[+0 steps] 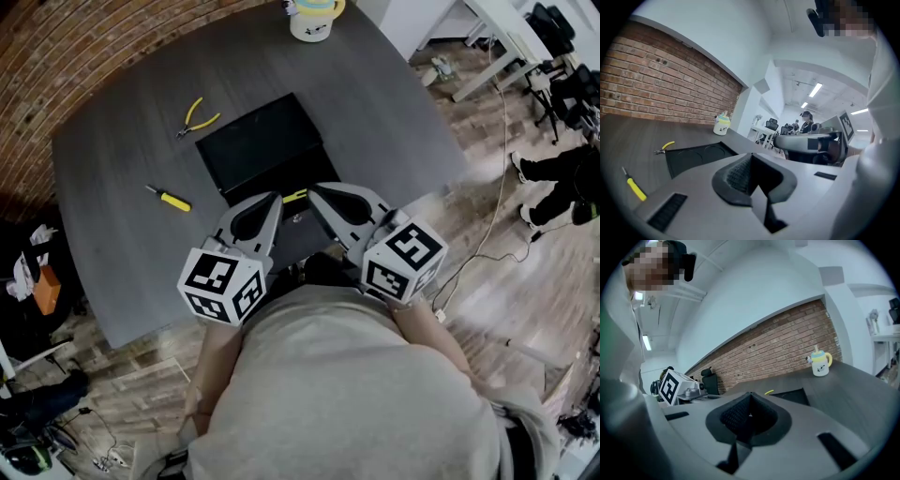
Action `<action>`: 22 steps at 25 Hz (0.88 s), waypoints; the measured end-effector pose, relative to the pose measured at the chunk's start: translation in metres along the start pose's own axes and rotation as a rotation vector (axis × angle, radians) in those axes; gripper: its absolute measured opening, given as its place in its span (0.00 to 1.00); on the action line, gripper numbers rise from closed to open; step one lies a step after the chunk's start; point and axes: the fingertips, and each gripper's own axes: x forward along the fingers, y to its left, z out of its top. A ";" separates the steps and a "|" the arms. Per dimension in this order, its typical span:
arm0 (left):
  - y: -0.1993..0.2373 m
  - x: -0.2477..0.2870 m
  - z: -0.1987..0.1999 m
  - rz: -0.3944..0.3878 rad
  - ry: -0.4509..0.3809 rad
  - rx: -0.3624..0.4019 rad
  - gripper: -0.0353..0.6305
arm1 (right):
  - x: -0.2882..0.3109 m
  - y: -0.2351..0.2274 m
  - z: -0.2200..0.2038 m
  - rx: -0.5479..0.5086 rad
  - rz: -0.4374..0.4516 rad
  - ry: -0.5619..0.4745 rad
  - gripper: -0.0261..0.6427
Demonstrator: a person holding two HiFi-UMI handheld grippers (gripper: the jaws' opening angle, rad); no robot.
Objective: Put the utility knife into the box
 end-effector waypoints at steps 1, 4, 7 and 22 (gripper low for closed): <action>-0.001 0.001 -0.002 -0.001 0.009 0.006 0.08 | 0.000 0.000 -0.001 0.001 -0.001 0.002 0.05; -0.001 0.003 -0.009 -0.001 0.048 0.027 0.08 | -0.001 -0.004 -0.007 0.009 -0.013 0.012 0.05; -0.002 0.005 -0.013 0.002 0.076 0.059 0.08 | 0.000 -0.006 -0.018 0.039 -0.023 0.029 0.05; -0.001 0.002 -0.020 0.010 0.080 0.039 0.08 | 0.001 -0.007 -0.022 0.061 -0.018 0.059 0.05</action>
